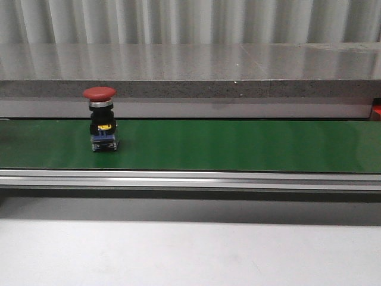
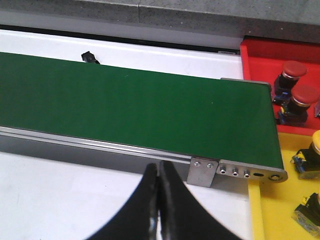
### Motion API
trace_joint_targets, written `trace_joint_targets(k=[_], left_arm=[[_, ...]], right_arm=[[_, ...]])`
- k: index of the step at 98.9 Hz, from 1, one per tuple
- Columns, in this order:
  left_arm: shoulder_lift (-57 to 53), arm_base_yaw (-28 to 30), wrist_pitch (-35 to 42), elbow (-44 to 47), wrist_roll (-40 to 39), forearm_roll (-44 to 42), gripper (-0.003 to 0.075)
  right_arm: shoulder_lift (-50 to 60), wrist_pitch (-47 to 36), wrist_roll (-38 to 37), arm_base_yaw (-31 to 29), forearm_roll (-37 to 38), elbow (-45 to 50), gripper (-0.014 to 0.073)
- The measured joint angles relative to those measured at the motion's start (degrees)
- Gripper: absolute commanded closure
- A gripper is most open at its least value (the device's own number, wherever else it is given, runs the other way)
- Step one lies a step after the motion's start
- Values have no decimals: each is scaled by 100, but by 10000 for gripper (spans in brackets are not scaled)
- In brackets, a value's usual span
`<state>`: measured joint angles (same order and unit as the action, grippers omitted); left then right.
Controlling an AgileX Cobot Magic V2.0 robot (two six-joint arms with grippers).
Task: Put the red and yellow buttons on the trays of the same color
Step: 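Place the yellow button on the belt start and open the left gripper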
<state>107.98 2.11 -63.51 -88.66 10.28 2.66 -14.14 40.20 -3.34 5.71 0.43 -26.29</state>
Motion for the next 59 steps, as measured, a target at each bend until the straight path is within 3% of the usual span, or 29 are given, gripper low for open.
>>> trace_joint_targets(k=[10, 35, 49, 59], left_arm=[[0, 0, 138, 0, 0, 74, 123], [-295, -85, 797, 15, 0, 602, 164], [-751, -323, 1112, 25, 0, 651, 310], [-1147, -544, 1299, 158, 0, 672, 509]], right_arm=[[0, 0, 0, 0, 0, 0, 662], [0, 0, 0, 0, 0, 0, 662], [0, 0, 0, 0, 0, 0, 662], [0, 0, 0, 0, 0, 0, 662]])
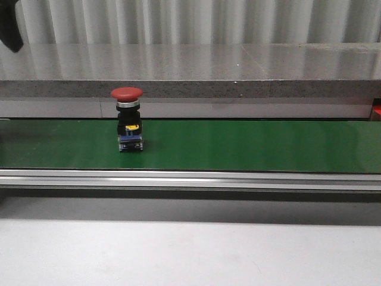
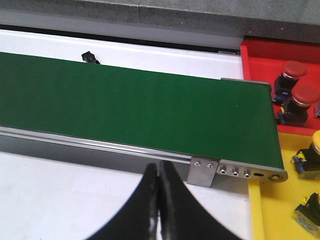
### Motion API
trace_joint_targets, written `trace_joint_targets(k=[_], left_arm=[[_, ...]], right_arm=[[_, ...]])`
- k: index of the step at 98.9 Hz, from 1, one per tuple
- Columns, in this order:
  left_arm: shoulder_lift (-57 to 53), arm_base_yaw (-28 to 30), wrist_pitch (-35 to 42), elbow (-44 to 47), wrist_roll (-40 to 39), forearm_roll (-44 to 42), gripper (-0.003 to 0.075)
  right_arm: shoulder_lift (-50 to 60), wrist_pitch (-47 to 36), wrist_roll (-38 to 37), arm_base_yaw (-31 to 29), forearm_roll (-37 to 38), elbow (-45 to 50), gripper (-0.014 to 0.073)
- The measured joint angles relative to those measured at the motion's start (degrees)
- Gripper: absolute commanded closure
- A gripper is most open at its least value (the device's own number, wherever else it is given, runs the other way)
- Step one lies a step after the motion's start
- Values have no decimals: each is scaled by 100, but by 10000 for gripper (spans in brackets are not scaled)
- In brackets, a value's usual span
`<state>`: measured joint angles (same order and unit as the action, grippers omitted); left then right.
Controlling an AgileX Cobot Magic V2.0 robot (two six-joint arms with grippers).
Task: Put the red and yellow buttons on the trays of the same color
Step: 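Place the yellow button on the belt start and open the left gripper, then lower the right gripper onto the red button at the belt end and grasp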
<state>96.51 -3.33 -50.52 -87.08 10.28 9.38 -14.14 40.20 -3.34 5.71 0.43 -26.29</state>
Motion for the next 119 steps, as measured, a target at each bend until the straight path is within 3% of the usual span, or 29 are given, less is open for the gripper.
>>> trace_joint_targets(k=[13, 56, 87, 119], left_arm=[[-629, -263, 195, 430, 0, 27, 729], [-3391, -589, 1232, 2909, 0, 39, 726], [-5303, -589, 1468, 4456, 0, 86, 726], [-6349, -589, 1530, 5241, 0, 182, 726]], right_arm=[[0, 0, 0, 0, 0, 0, 662], [0, 0, 0, 0, 0, 0, 662], [-29, 16, 26, 0, 0, 0, 662], [-1426, 135, 201, 410, 0, -762, 635]])
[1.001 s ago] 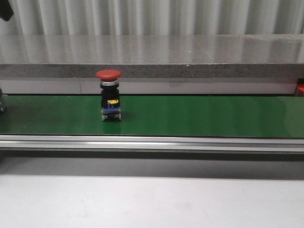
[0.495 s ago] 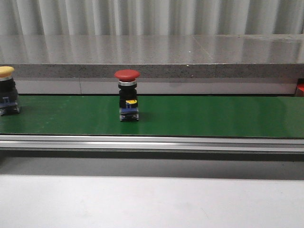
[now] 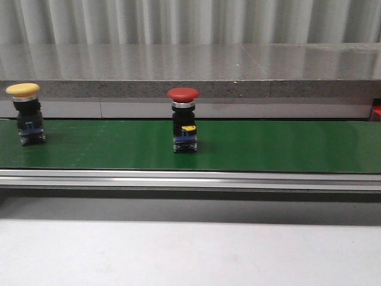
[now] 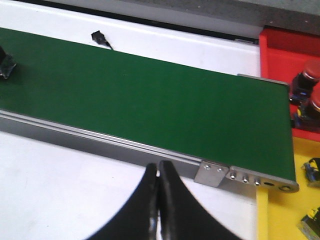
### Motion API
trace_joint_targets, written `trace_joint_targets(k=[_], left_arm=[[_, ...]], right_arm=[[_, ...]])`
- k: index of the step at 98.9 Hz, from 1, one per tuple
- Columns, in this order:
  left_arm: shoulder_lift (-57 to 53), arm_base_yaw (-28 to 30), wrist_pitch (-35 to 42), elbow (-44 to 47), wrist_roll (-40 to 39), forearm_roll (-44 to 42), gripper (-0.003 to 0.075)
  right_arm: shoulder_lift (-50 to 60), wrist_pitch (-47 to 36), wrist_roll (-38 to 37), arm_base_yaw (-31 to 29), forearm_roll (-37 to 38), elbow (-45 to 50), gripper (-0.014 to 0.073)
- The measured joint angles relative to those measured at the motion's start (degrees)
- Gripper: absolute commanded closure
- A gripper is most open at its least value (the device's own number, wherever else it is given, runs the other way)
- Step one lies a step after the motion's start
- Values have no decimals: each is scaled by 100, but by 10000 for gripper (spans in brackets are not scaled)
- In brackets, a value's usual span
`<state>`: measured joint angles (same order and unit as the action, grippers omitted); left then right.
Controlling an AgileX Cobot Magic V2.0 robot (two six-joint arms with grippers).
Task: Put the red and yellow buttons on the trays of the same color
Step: 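Lower the right gripper onto the red button at the belt end and grasp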
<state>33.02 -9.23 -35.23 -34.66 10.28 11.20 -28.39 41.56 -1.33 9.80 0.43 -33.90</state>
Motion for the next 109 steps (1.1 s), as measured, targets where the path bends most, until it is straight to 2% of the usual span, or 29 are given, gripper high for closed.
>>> trace_joint_targets(k=[8, 27, 34, 75, 109], left_arm=[[-48, 0, 23, 0, 0, 9, 726], [-48, 0, 48, 0, 0, 9, 726], [-48, 0, 48, 0, 0, 9, 726], [-48, 0, 48, 0, 9, 9, 726], [-48, 0, 51, 0, 9, 9, 726]], right_arm=[[-591, 95, 14, 201, 0, -386, 545], [-2208, 538, 26, 558, 0, -1450, 123], [-2857, 696, 39, 697, 0, -1881, 31], [-5524, 1622, 39, 1448, -312, -4257, 15], [-6922, 2118, -58, 1505, -531, -5287, 15]])
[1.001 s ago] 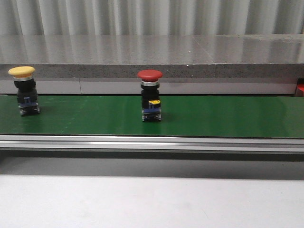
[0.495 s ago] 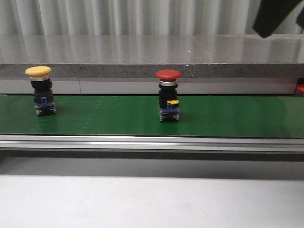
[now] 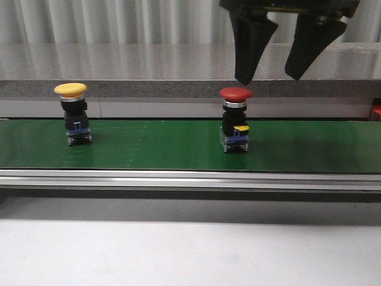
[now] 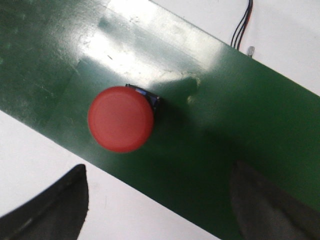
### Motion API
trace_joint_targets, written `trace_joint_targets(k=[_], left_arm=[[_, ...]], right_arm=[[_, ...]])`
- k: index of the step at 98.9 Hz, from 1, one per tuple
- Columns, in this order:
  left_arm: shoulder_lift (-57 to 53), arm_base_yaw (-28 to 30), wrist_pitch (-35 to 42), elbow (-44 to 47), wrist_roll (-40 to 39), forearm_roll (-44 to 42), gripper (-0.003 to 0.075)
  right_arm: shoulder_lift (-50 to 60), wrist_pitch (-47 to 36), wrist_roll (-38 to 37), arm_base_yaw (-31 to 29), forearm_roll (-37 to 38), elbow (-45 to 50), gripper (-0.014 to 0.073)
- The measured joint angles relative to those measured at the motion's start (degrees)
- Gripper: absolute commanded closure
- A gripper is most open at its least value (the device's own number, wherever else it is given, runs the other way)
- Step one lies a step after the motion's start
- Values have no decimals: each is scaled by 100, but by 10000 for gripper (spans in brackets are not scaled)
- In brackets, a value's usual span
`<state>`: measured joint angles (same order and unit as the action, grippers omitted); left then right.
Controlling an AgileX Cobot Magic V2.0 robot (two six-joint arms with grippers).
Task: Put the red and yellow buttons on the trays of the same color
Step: 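Lower the right gripper onto the red button at the belt end and grasp, then move the red button into the red tray and release it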
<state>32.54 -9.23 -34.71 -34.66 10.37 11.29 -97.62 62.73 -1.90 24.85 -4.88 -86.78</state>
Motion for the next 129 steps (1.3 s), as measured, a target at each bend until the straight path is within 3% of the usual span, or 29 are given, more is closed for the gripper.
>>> trace_joint_targets(k=[27, 34, 46, 53, 89, 108, 129], left_arm=[[0, 0, 0, 0, 0, 0, 726], [0, 0, 0, 0, 0, 0, 726], [0, 0, 0, 0, 0, 0, 726], [0, 0, 0, 0, 0, 0, 726], [0, 0, 9, 0, 0, 0, 726], [0, 0, 9, 0, 0, 0, 726], [0, 0, 9, 0, 0, 0, 726]], right_arm=[[-560, 28, -25, 0, 0, -194, 34], [-587, -10, -25, -14, 0, -194, 120], [-597, -56, -25, -117, -14, -218, 345], [-597, -59, -30, -181, -14, -230, 407], [-344, 52, -41, -517, -51, -477, 411], [28, 447, -41, -1438, 269, -1002, 411], [111, 667, -57, -2872, 395, -1378, 411]])
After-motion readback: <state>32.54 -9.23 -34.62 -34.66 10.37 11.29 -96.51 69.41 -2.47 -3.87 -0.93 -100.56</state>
